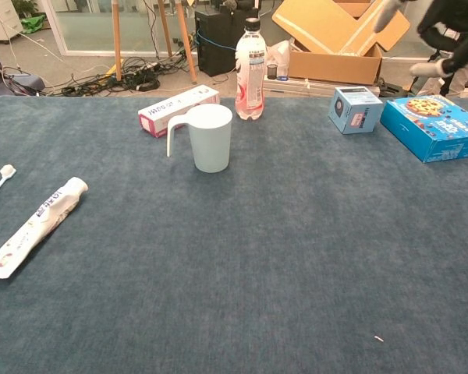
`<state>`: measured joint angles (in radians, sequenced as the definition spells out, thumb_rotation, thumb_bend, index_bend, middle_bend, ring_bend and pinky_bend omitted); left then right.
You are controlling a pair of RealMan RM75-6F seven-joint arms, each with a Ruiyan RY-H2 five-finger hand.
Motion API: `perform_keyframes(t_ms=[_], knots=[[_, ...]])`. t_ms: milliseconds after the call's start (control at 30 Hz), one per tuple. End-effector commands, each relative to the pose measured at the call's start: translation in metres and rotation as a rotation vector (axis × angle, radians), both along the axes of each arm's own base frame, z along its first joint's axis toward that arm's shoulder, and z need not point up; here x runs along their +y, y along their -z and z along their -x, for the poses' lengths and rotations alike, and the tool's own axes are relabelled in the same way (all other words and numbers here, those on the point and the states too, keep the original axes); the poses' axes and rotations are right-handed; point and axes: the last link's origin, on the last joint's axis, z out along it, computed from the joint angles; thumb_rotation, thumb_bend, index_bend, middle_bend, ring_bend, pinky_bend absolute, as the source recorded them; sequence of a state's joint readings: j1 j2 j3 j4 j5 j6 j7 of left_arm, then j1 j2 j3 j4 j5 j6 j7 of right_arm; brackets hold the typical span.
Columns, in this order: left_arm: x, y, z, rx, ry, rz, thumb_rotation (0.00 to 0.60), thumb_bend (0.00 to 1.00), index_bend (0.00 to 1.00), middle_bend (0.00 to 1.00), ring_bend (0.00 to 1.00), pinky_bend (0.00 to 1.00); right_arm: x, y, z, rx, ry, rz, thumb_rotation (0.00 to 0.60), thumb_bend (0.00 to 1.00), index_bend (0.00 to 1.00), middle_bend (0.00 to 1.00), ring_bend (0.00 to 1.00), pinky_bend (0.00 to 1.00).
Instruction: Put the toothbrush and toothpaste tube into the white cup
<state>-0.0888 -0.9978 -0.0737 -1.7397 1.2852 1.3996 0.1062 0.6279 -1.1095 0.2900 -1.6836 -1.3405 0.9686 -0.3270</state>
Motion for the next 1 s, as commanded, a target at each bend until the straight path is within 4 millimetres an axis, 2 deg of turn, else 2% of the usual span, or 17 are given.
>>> perform_keyframes(t_ms=[33, 233, 433, 633, 1000], knots=[[-0.001, -0.003, 0.002, -0.004, -0.005, -0.01, 0.6, 0.24, 0.46, 0.12, 0.01, 0.0, -0.032, 0.024, -0.027, 0.037, -0.015, -0.037, 0.6, 0.2, 0.32, 0.93, 1.0, 1.0], [-0.004, -0.01, 0.005, -0.011, -0.014, -0.031, 0.6, 0.24, 0.46, 0.12, 0.01, 0.0, -0.066, 0.057, -0.052, 0.124, -0.027, -0.095, 0.6, 0.2, 0.32, 0.98, 1.0, 1.0], [-0.004, -0.013, 0.007, -0.015, -0.024, -0.035, 0.6, 0.24, 0.46, 0.12, 0.01, 0.0, -0.085, 0.085, -0.079, 0.189, -0.077, -0.143, 0.6, 0.2, 0.32, 0.99, 1.0, 1.0], [-0.003, -0.016, 0.01, -0.017, -0.036, -0.047, 0.6, 0.24, 0.46, 0.12, 0.01, 0.0, -0.092, 0.108, -0.098, 0.228, -0.127, -0.19, 0.6, 0.21, 0.32, 0.99, 1.0, 1.0], [0.0, -0.014, 0.012, -0.014, -0.048, -0.038, 0.6, 0.24, 0.46, 0.12, 0.01, 0.0, -0.1, 0.142, -0.117, 0.244, -0.17, -0.231, 0.6, 0.21, 0.33, 0.99, 1.0, 1.0]])
